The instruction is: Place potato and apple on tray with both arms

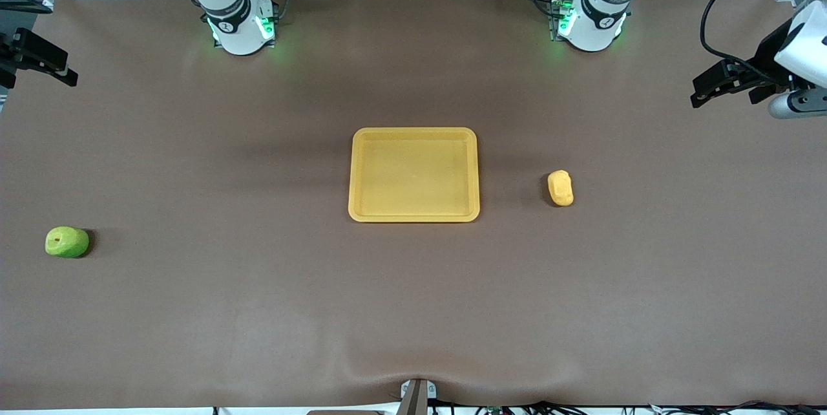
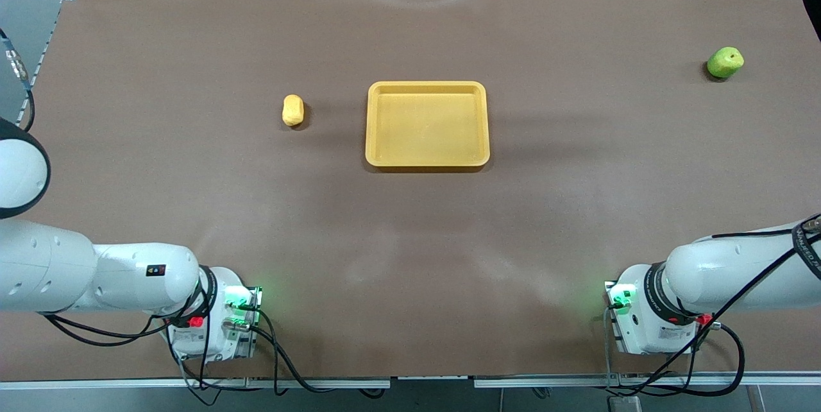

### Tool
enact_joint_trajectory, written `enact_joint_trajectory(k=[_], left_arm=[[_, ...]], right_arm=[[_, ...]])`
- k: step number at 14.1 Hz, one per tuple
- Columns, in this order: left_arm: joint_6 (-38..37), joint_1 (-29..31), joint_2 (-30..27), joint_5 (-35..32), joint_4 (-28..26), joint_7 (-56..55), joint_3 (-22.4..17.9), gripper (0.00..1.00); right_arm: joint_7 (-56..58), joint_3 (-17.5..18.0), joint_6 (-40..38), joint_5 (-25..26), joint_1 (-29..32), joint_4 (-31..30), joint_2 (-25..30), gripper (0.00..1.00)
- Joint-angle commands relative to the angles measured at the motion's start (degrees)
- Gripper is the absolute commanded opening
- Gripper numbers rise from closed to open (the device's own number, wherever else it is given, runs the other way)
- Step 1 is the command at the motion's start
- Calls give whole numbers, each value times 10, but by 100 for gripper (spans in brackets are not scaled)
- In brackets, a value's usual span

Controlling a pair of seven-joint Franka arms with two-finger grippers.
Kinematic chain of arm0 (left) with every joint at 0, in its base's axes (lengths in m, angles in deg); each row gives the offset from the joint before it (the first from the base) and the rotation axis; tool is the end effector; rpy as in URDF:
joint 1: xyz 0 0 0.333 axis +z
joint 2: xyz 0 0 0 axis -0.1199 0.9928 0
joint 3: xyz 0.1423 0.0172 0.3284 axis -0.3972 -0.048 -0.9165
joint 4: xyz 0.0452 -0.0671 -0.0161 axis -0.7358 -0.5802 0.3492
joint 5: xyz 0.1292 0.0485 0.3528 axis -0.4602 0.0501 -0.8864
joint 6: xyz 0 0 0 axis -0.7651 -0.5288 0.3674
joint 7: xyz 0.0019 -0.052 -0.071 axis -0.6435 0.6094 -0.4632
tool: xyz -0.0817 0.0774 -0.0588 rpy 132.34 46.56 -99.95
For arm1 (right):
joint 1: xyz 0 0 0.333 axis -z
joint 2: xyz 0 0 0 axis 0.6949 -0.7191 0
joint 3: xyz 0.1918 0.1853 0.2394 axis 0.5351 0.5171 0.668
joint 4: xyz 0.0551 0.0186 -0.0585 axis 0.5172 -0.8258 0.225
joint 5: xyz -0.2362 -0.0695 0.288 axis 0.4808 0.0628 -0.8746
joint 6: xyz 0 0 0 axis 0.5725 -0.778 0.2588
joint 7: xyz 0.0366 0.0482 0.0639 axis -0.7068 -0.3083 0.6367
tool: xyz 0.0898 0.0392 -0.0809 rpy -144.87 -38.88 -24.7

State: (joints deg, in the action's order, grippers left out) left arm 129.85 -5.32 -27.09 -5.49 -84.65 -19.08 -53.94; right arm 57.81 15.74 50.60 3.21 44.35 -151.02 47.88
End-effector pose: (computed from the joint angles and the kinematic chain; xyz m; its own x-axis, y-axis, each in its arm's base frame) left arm 0.5117 -0.0453 0.6625 0.9982 0.0591 -0.0064 0.0587 -0.9974 -0.0427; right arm 0.5077 -0.0158 0.7135 0.9974 0.0154 -0.0702 0.0135 -0.9995 -0.0272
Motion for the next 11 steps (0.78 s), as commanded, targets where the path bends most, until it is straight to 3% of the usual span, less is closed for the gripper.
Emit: enact_joint_trajectory(k=[1, 11], left_arm=[[-10, 2, -1, 4, 7, 9, 1, 100], [-10, 4, 10, 7, 22, 6, 1, 100]], right_arm=[[0, 8, 3, -10, 18, -3, 3, 100], [1, 5, 11, -2, 34, -1, -24, 100]])
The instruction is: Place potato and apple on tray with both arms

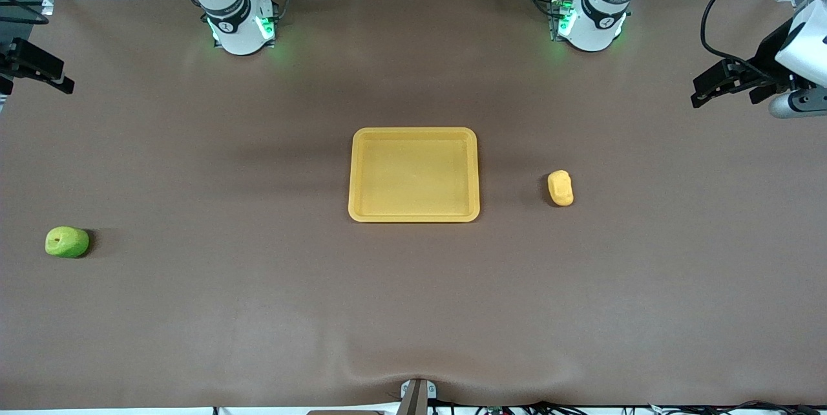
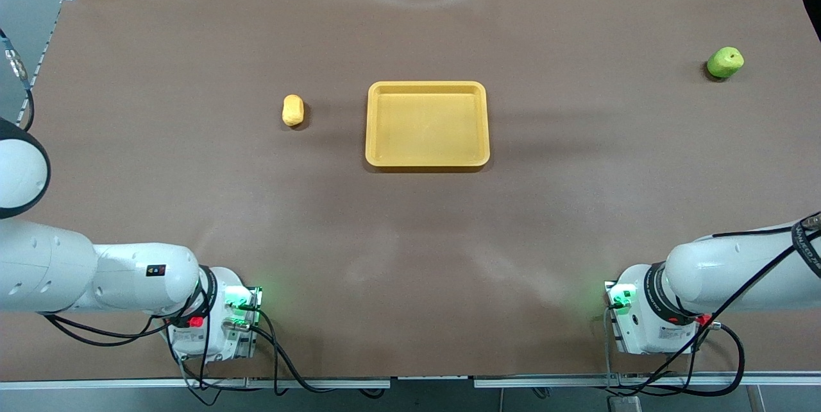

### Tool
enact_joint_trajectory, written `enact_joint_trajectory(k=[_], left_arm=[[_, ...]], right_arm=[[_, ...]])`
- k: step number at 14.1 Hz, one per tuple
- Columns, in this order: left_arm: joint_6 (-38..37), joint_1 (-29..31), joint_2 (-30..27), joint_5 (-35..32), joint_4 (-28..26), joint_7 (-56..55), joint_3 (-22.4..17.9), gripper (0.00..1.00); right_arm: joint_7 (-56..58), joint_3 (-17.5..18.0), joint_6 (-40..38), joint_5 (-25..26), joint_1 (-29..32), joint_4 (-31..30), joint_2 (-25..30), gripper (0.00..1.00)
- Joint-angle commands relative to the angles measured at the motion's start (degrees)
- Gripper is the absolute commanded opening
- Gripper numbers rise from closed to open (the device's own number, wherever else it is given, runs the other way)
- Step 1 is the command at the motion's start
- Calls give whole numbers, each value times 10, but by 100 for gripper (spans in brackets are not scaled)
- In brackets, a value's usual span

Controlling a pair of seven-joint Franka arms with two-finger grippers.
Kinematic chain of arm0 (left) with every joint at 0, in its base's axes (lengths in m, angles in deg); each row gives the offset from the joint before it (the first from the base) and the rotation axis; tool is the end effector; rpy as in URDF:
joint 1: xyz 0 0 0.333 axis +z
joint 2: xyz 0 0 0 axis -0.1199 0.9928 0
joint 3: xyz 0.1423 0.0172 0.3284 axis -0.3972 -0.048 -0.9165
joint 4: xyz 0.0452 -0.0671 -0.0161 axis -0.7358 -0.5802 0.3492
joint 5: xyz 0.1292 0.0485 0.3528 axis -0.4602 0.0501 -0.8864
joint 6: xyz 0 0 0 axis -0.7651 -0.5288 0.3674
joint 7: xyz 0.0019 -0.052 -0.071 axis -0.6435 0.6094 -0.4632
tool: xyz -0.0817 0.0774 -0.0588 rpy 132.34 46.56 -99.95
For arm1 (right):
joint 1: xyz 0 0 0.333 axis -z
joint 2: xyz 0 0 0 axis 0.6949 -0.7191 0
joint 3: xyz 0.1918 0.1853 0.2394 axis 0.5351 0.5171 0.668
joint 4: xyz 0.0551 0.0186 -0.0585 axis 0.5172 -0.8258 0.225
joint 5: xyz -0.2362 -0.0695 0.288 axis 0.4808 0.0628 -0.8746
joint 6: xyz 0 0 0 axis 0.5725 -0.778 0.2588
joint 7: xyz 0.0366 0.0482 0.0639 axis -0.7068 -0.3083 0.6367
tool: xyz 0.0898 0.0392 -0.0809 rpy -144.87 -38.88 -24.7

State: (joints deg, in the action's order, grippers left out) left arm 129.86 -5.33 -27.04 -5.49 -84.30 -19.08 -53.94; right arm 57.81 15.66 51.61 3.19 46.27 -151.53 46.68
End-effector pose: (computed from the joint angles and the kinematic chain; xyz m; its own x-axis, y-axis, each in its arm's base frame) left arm 0.5122 -0.0454 0.6649 0.9983 0.0588 -0.0010 0.0587 -0.9974 -0.0417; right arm 0.5172 -0.0339 0.7004 0.9964 -0.0198 -0.0824 -0.0221 -0.9994 -0.0275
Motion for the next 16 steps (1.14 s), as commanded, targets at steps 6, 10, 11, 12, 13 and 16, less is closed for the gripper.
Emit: enact_joint_trajectory(k=[6, 10, 11, 12, 13, 16], left_arm=[[-10, 1, 15, 9, 11, 1, 1, 100], [-1, 0, 28, 9, 3, -1, 1, 100], [10, 0, 28, 8, -7, -2, 2, 100], [24, 0, 28, 6, -18, -2, 2, 100], [36, 0, 31, 5, -29, -1, 2, 100], [64, 0, 31, 5, -59, -13, 3, 100]], right_arm=[[1, 5, 0, -5, 44, 4, -27, 100], [0, 5, 1, 0, 46, 4, -43, 100], [0, 5, 1, 1, 45, 4, -58, 100], [0, 5, -3, 1, 46, 5, -75, 100], [0, 4, 1, 1, 49, 4, -77, 100], [1, 4, 2, 3, 57, 5, -86, 100]])
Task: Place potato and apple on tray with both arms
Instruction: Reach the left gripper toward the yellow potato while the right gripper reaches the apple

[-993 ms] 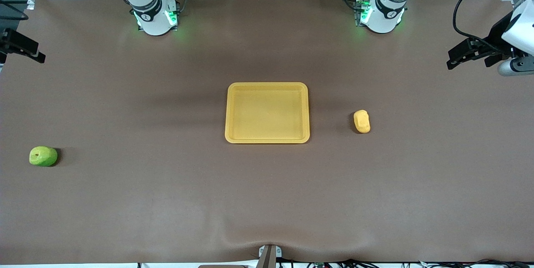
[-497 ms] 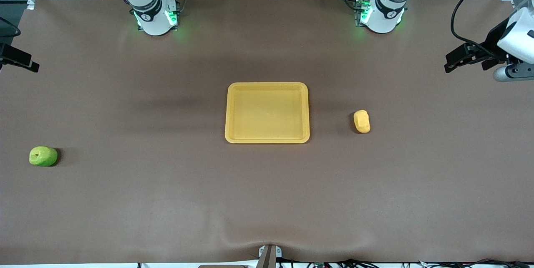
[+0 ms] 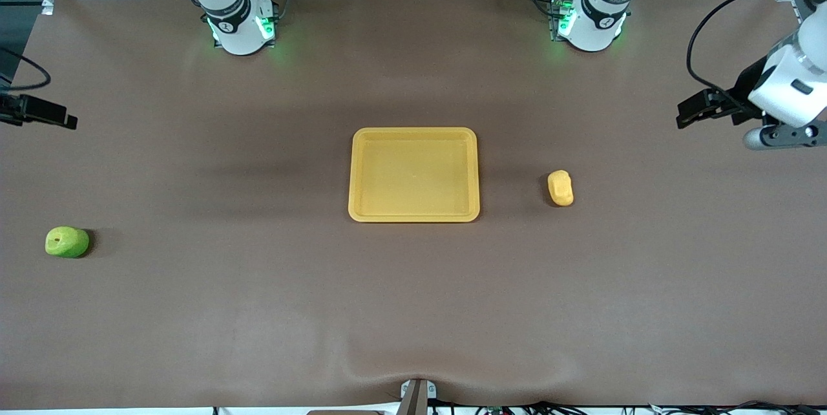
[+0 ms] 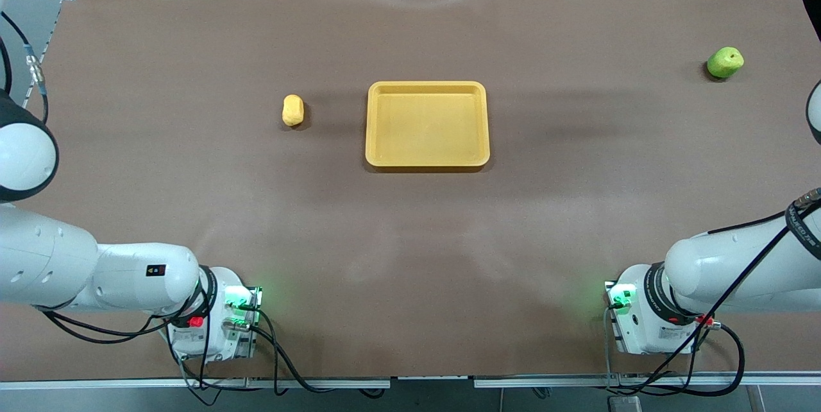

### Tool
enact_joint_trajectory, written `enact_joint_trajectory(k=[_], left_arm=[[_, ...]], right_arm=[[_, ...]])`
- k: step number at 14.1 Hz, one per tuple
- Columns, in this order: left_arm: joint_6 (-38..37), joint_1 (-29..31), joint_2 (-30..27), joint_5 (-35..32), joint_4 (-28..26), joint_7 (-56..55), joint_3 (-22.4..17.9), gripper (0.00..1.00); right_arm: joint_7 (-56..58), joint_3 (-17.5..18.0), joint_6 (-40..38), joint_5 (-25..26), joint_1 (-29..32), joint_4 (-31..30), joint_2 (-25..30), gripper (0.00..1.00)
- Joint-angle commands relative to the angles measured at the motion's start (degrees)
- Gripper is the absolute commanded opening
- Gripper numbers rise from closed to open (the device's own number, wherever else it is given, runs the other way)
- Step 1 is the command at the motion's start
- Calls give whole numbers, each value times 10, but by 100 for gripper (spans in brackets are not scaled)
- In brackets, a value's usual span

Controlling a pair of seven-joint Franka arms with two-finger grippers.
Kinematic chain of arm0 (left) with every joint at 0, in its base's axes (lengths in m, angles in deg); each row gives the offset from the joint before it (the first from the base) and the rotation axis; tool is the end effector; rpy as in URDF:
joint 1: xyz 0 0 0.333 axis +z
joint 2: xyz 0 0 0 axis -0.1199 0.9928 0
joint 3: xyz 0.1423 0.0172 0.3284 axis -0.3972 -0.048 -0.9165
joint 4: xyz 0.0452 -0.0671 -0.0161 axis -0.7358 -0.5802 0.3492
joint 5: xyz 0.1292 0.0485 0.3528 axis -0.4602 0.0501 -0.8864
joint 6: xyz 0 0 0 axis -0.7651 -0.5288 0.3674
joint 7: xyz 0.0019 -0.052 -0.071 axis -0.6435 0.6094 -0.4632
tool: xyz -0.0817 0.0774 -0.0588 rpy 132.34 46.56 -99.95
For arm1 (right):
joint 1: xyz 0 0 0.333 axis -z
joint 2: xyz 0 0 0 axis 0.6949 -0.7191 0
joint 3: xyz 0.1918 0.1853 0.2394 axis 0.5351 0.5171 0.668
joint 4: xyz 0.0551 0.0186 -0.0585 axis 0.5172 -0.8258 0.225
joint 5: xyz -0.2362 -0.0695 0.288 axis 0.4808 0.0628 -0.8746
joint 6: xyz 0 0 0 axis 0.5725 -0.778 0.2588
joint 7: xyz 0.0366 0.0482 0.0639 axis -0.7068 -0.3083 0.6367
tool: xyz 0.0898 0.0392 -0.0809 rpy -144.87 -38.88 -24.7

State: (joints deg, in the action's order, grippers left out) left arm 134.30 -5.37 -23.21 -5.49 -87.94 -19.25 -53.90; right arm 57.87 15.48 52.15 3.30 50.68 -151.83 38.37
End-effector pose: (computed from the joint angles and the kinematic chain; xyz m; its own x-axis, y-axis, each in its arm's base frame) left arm 0.5388 -0.0463 0.6074 0.9969 0.0576 -0.0539 0.0554 -0.9976 -0.0417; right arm 0.5612 -0.0812 0.6199 0.9703 -0.0966 -0.2216 -0.1052 -0.9941 -0.0273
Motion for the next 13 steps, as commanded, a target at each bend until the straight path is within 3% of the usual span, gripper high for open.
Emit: enact_joint_trajectory(k=[1, 4, 13], left_arm=[[33, 0, -5, 5, -31, -24, 2, 100], [66, 0, 17, 5, -49, -29, 18, 100], [227, 0, 40, 5, -155, -33, 32, 100]], right_arm=[[1, 5, 1, 6, 14, 7, -6, 100], [1, 5, 30, 47, 16, 7, -24, 100], [1, 5, 62, 48, 51, 7, -94, 100]])
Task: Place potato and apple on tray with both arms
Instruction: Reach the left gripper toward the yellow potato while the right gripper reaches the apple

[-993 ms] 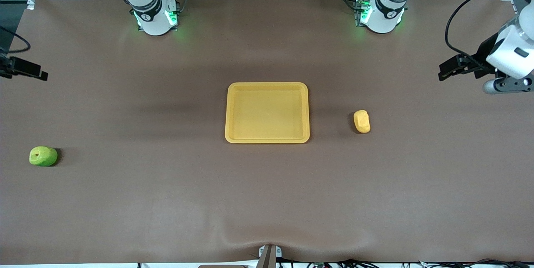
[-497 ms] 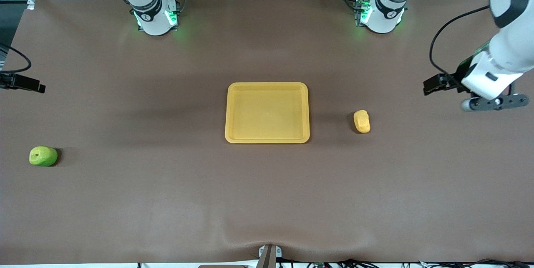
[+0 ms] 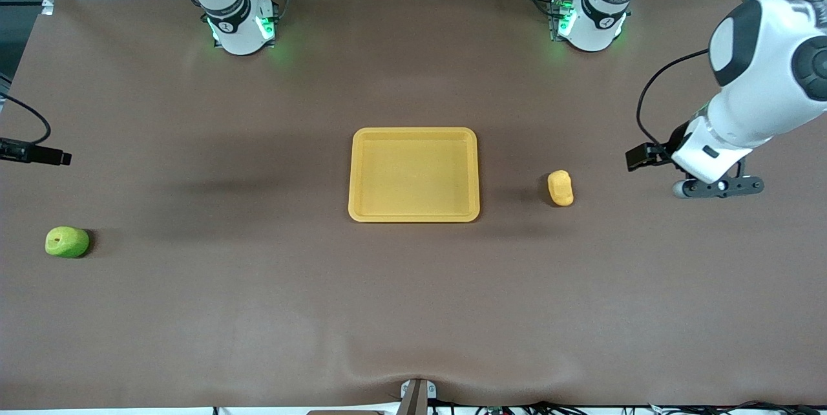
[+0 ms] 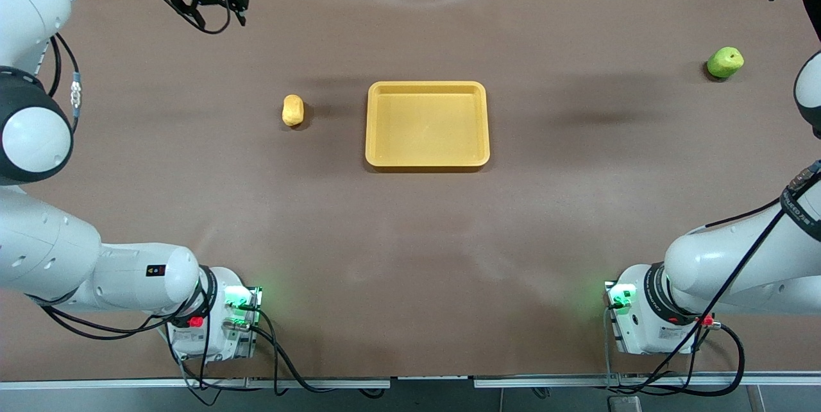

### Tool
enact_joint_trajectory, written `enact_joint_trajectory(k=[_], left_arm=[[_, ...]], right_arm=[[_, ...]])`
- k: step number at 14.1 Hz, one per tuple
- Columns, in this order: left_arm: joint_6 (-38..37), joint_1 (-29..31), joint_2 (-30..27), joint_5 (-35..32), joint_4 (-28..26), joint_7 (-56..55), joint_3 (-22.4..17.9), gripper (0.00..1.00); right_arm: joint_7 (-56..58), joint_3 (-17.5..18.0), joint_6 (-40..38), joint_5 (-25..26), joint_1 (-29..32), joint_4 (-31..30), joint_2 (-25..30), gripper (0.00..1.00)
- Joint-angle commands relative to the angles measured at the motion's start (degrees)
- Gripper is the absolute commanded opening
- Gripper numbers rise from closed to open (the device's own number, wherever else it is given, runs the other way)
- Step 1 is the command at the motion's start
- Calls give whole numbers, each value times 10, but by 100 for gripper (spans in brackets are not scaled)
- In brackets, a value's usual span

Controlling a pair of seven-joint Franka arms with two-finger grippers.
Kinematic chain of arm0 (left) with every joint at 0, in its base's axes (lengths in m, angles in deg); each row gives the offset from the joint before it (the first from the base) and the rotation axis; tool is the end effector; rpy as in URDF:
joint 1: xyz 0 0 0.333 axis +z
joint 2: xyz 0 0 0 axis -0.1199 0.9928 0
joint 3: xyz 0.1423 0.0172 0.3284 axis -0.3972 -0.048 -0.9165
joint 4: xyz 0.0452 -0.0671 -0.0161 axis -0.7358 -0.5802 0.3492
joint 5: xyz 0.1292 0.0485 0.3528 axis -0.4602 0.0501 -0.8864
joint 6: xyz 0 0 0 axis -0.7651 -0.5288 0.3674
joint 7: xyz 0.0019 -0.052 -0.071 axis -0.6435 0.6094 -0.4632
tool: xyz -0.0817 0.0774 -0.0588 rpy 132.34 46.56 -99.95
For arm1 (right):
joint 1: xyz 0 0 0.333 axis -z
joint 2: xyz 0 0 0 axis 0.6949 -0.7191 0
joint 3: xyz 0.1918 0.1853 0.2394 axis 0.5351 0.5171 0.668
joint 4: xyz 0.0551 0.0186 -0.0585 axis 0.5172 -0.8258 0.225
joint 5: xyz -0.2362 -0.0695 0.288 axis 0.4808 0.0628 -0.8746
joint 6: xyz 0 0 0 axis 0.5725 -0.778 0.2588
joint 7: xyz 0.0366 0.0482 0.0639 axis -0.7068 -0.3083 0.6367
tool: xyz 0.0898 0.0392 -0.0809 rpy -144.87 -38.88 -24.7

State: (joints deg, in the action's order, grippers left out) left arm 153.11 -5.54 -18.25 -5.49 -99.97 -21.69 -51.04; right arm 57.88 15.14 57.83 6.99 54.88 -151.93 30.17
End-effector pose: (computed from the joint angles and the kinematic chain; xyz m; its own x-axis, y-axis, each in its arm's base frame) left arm 0.5678 -0.0781 0.4901 0.9991 0.0368 -0.0230 0.0363 -0.9991 -0.0206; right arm 0.5997 -0.1437 0.5400 0.9457 -0.1824 -0.2689 -0.1779 -0.9832 0.0415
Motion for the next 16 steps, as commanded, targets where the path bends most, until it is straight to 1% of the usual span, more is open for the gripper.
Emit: enact_joint_trajectory(k=[1, 2, 4, 9, 11, 14, 16], left_arm=[[63, 2, -12, 5, -54, -17, 8, 100], [74, 3, -12, 5, -65, -23, 15, 100], [84, 2, -10, 5, -74, -35, 16, 100], [181, 1, -7, 5, -147, -45, 24, 100], [212, -4, -7, 5, -175, -47, 35, 100], [265, -9, -3, 5, -210, -67, 36, 100], [302, -13, 10, 5, -225, -70, 36, 100]], right_arm=[[1, 8, 16, 14, 14, 7, -19, 100], [1, 8, 26, 18, 20, 7, -26, 100], [1, 8, 39, 18, 29, 7, -43, 100], [3, 9, 82, 18, 50, 5, -66, 100], [34, 9, 98, 18, 61, 5, -78, 100], [65, 9, 129, 18, 79, 6, -95, 100], [82, 9, 160, 19, 87, 7, -110, 100]])
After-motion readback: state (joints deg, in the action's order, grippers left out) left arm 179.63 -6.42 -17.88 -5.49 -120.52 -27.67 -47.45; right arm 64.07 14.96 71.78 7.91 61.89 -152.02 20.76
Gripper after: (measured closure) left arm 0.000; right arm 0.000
